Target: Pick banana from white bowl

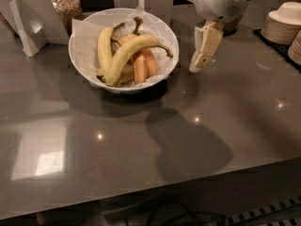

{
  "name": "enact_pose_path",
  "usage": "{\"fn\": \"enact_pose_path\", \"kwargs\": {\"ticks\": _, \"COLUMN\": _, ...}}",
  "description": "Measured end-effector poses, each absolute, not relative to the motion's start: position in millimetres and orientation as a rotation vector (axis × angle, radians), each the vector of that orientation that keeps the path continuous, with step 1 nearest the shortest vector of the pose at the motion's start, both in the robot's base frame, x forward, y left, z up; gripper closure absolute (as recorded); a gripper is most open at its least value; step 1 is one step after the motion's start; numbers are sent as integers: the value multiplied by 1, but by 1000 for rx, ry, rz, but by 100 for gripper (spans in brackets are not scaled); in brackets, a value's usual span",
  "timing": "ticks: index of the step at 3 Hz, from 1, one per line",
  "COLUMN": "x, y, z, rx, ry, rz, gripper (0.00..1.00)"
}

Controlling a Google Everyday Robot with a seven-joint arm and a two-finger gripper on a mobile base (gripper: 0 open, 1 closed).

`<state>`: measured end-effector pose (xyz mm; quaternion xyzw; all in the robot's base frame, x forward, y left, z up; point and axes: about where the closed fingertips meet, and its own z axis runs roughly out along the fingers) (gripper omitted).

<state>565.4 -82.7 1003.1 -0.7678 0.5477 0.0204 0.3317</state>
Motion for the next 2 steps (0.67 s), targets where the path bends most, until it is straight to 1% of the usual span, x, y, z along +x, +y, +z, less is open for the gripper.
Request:
{"fn": "enact_pose_path", "kwargs": {"ticks": 1, "x": 580, "y": -40, "z": 1005, "rx": -2076, "ry": 1280, "rz": 120, "gripper": 0}}
{"fn": "enact_pose_path", "kwargs": {"ticks": 2, "x": 580, "y": -40, "z": 1005, "rx": -2076, "ry": 1279, "rz": 120, "gripper": 0}}
